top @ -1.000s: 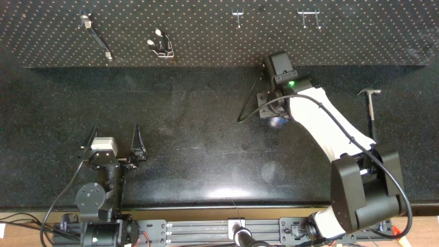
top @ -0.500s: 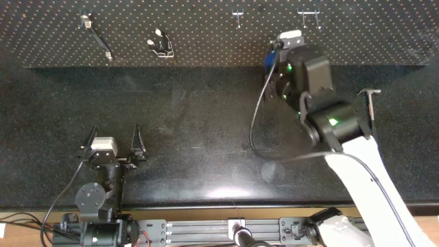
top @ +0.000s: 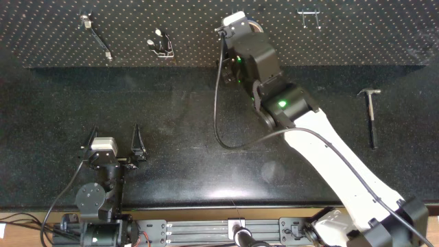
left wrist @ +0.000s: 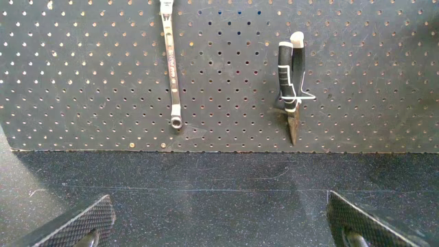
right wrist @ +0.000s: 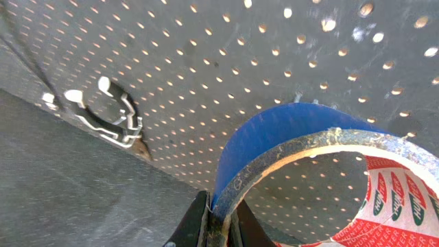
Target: Place Tools Onto Pegboard
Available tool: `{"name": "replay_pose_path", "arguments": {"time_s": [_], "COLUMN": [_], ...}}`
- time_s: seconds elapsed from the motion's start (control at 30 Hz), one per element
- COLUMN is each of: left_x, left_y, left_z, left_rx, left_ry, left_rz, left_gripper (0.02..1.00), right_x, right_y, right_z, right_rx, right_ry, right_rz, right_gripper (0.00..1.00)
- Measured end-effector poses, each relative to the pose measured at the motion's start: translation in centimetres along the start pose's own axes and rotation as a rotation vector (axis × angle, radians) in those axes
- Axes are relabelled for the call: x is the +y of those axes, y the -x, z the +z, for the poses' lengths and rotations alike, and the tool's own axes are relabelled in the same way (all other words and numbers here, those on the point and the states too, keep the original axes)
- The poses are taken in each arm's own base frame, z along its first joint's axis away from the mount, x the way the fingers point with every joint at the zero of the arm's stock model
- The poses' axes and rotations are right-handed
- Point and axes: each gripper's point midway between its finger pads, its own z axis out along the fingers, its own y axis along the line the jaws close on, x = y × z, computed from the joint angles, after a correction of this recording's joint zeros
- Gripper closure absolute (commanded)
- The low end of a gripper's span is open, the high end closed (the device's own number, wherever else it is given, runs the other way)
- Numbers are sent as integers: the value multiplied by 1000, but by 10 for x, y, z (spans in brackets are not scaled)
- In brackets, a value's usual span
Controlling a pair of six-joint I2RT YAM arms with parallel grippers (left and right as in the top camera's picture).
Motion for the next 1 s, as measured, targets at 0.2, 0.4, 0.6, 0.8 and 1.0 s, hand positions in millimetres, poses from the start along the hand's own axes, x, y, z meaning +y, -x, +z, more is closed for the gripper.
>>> {"name": "replay_pose_path", "arguments": {"time_s": [0.2, 0.4, 0.6, 0.8, 1.0], "left_x": [0, 0, 0, -1, 0], "left_y": [0, 0, 0, 0, 0], "left_z": [0, 0, 0, 0, 0], "left_rx": [0, 0, 0, 0, 0], "left_ry": [0, 0, -1, -3, 0], "left_rz": [0, 0, 0, 0, 0], "left_gripper": [23, 23, 20, 23, 23], "right_x": [-7, 2, -62, -192, -271], "right_y": [-5, -9, 5, -133, -221], "right_z": [37, 52, -112, -181, -205], "right_rx": [-22, -23, 23, 508, 767], "right_ry": [-69, -33, -107, -420, -546], "right_rz": [-27, -47, 15, 355, 587], "right_gripper": [921, 5, 7, 9, 9]}}
